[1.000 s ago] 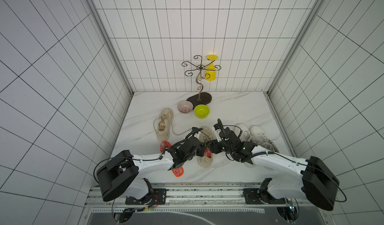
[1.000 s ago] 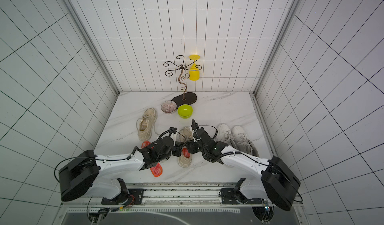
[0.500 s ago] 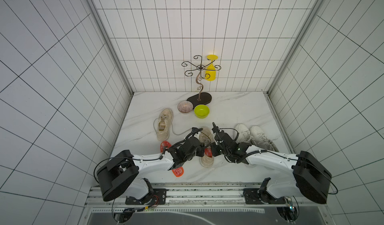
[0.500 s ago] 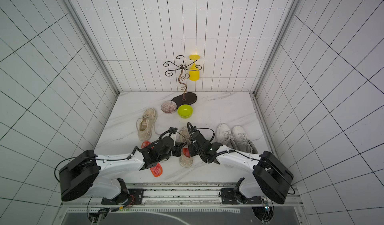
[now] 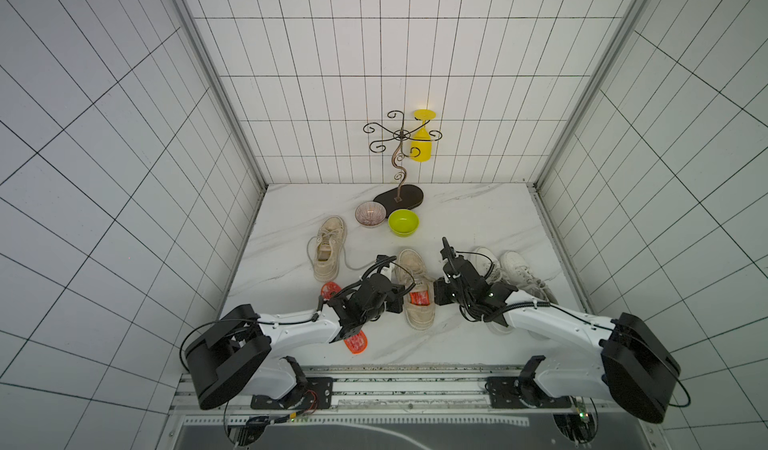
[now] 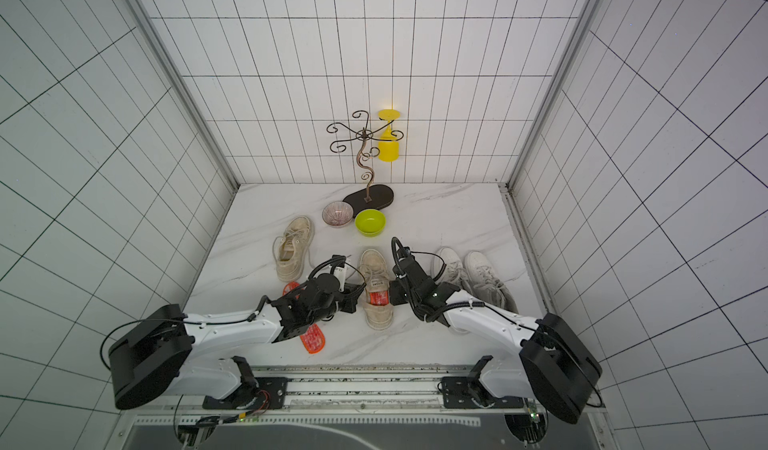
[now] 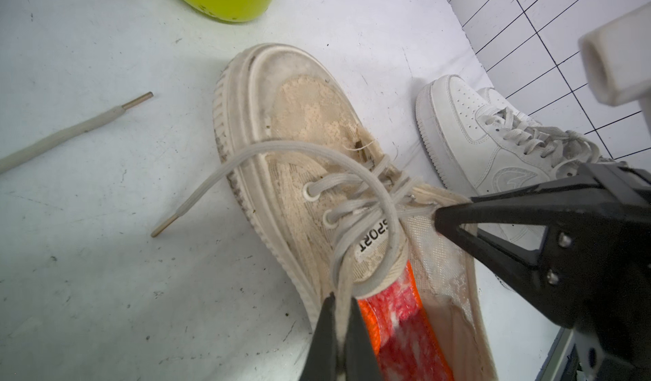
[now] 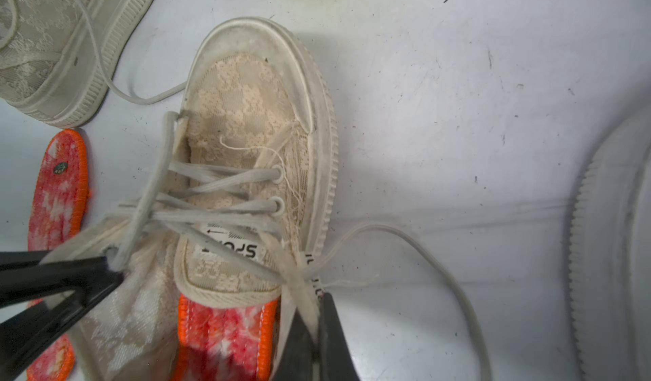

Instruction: Remove the insole from the shoe

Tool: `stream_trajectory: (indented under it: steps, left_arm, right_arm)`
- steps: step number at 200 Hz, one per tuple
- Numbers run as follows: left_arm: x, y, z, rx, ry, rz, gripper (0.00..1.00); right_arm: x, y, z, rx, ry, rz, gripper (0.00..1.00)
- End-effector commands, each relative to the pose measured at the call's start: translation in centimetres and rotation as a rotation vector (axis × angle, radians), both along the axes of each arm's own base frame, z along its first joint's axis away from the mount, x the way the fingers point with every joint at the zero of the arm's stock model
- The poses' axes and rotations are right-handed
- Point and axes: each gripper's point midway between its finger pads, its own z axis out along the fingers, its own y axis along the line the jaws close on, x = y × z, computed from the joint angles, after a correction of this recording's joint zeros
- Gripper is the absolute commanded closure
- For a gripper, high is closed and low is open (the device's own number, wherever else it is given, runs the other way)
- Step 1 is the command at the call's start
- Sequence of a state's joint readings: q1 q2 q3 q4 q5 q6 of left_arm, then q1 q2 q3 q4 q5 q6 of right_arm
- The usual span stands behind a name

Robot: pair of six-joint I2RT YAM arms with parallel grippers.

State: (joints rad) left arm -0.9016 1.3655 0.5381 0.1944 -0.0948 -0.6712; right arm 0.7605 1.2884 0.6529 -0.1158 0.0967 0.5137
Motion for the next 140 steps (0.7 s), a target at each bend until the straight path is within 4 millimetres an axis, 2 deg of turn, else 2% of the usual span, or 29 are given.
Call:
stream_trajectory:
  steps: [1, 14, 30, 44, 66, 85, 103, 140]
  left_arm:
    - [0.9, 1.3, -1.2, 0.043, 0.012, 0.064, 1.00]
    - [0.8, 0.4, -1.2, 0.035, 0.016, 0.035, 1.00]
    - [0.3, -0.9, -1.2, 0.033, 0.016, 0.004, 1.00]
    - [0.0, -1.8, -1.3, 0.030, 0.015, -0.018, 1.00]
    - [-0.4, -2.3, -1.3, 0.024, 0.017, -0.035, 1.00]
    - [-0.4, -2.3, -1.2, 0.020, 0.015, -0.036, 1.00]
    - [-0.4, -2.3, -1.1, 0.020, 0.011, -0.034, 1.00]
    - [-0.4, -2.1, -1.1, 0.016, 0.009, -0.029, 1.00]
  right_arm:
    - [-0.5, -2.8, -2.6, -0.140, 0.034, -0.037, 1.00]
    - [-1.1, -1.3, -2.7, -0.125, 0.035, 0.038, 1.00]
    - [-1.8, 0.2, -3.1, -0.123, 0.044, 0.119, 0.91]
    - [-2.3, 1.1, -3.5, -0.136, 0.050, 0.166, 0.80]
    - [-3.1, 2.1, -3.4, -0.149, 0.039, 0.227, 0.56]
    - [-3.3, 2.3, -3.3, -0.162, 0.033, 0.229, 0.43]
    - [-3.4, 2.4, -3.6, -0.173, 0.041, 0.234, 0.37]
    - [-3.4, 2.4, -4.8, -0.228, 0.058, 0.235, 0.32]
